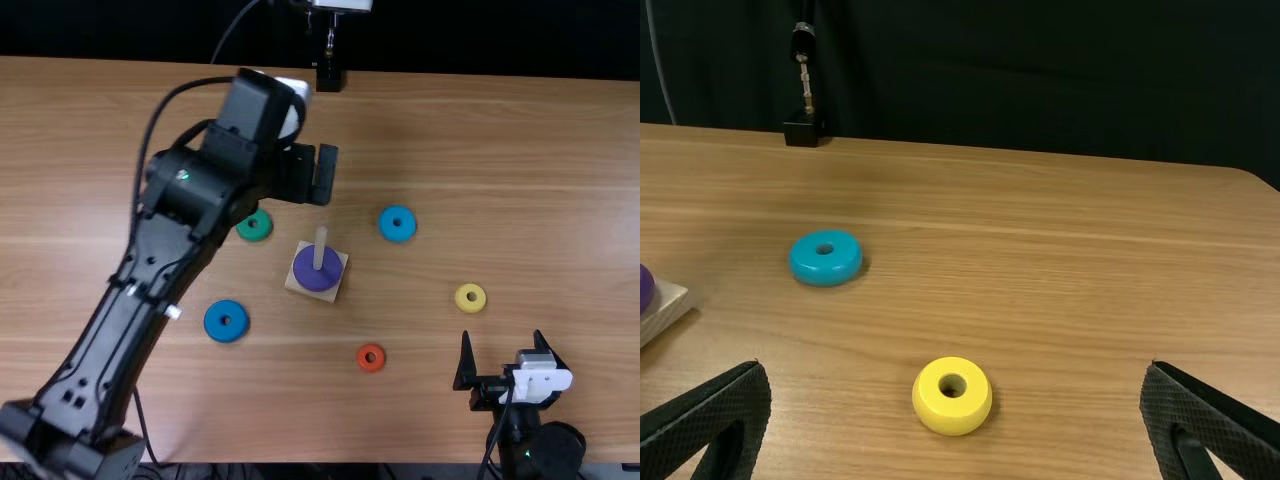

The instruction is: Build the Hanoi tower: stack the rings onto the peg from bottom to top in this color order: purple, dark blue, light blue, dark green, light green, yellow, orange.

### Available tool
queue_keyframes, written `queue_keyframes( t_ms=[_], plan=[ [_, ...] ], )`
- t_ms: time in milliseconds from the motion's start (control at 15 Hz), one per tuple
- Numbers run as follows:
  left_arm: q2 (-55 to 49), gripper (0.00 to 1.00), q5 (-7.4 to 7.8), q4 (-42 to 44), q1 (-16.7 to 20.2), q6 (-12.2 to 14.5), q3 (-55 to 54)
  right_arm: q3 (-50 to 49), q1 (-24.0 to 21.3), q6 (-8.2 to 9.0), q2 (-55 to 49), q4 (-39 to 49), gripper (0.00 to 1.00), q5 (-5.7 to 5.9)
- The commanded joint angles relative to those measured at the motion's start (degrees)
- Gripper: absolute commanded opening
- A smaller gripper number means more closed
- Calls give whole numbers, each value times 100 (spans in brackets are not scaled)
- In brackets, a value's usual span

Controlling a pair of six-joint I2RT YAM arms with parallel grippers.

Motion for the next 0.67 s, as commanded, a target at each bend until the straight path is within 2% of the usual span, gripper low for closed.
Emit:
queue_keyframes(
  t_ms=[0, 133, 200, 267, 333, 400, 467, 600],
  plan=[
    [-522, 100, -5, 69, 223, 38, -544, -289, -55, -11, -73, -437, 100, -28],
    [-1058, 100, -16, 301, 513, 27, -1388, -289, -55, -11, -73, -437, 100, -28],
    [-1304, 100, -69, 312, 601, 27, -1748, -289, -55, -11, -73, -437, 100, -28],
    [-1568, 100, -259, 301, 618, 38, -2161, -289, -55, -1, -73, -437, 100, -39],
    [-1770, 100, -575, 270, 618, 49, -2583, -289, -55, -1, -73, -437, 100, -39],
    [-2007, 100, -955, 270, 618, 49, -2996, -289, -55, -11, -73, -437, 100, -39],
    [-2200, 100, -1166, 270, 618, 59, -3374, -289, -55, -11, -73, -437, 100, -28],
    [-2438, 100, -1176, 312, 618, 112, -4314, -289, -55, -11, -73, -437, 100, -28]
  ],
)
